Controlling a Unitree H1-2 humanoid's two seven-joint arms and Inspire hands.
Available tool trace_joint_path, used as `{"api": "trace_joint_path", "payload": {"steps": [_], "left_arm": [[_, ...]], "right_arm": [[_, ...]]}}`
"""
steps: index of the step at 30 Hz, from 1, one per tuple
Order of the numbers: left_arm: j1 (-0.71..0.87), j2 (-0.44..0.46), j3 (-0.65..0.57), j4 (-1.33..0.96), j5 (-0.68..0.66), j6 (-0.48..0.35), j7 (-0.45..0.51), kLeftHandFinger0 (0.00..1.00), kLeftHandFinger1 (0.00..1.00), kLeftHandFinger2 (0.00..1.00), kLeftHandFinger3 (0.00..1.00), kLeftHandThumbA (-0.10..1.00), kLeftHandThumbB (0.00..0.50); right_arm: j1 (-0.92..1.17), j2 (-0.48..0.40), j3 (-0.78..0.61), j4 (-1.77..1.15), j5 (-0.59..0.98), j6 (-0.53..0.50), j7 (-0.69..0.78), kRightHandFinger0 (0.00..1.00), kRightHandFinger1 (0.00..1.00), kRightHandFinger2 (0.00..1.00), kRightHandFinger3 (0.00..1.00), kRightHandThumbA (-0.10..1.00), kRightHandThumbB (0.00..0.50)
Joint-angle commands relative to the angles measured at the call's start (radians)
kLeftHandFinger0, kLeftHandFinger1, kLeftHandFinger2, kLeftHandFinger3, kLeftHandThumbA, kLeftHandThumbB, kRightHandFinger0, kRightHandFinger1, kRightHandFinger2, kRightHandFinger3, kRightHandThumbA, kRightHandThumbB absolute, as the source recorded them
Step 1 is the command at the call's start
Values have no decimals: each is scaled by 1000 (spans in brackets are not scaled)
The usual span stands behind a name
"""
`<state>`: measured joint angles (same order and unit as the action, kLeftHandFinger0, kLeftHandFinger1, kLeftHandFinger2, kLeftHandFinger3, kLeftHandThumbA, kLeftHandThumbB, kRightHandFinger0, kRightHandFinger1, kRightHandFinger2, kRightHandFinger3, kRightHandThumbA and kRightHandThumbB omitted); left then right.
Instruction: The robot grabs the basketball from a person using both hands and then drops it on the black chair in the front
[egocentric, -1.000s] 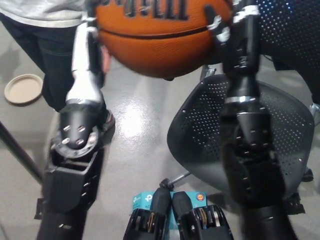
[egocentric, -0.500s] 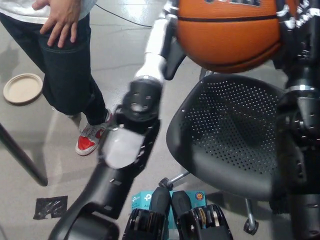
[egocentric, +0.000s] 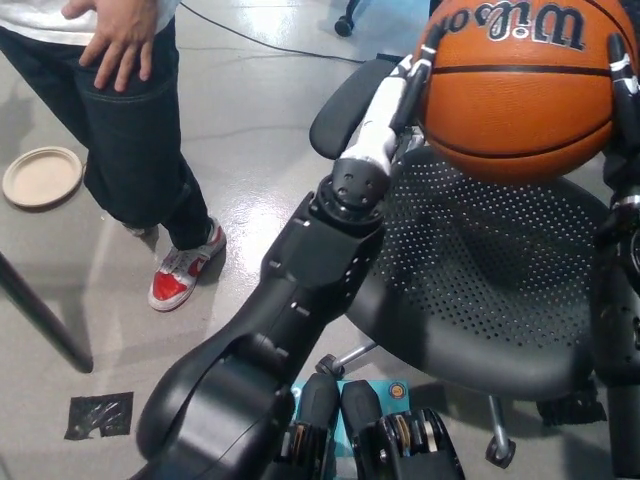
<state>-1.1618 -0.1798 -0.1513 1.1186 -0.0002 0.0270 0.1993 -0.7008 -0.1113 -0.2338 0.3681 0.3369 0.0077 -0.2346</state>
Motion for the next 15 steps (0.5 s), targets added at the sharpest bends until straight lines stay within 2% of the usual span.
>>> {"api": "trace_joint_path", "payload": {"steps": [1,3,5,9,10,11,14,15], "left_arm": [[-130,-129,-46,31,47,-144,-73,1000,1000,1000,1000,1000,106],[-132,-130,-42,49,41,-147,-80,1000,1000,1000,1000,1000,95],[-124,-128,-36,70,29,-128,-109,1000,1000,1000,1000,1000,107],[-126,-128,-34,80,28,-132,-113,1000,1000,1000,1000,1000,111],[-123,-93,-53,82,48,-102,-141,1000,1000,1000,1000,1000,169],[-120,-74,-44,79,38,-88,-148,1000,1000,1000,1000,1000,194],[-119,-63,-38,75,32,-84,-152,1000,1000,1000,1000,1000,202],[-112,-4,-17,61,19,-89,-151,1000,1000,1000,1000,1000,199]], "right_arm": [[-82,35,38,-1,47,-22,132,1000,1000,1000,1000,1000,232],[-78,36,36,8,52,-26,136,1000,1000,1000,1000,1000,230],[-64,33,34,33,56,-24,144,1000,1000,1000,1000,1000,214],[-63,30,38,37,57,-21,147,1000,1000,1000,1000,1000,215],[-49,-8,47,33,33,13,147,1000,1000,1000,1000,1000,199],[-49,-25,37,32,9,34,105,1000,1000,1000,1000,1000,218],[-51,-35,28,34,11,36,91,1000,1000,1000,1000,1000,220],[-61,-99,-4,68,13,18,92,1000,1000,1000,1000,1000,208]]}}
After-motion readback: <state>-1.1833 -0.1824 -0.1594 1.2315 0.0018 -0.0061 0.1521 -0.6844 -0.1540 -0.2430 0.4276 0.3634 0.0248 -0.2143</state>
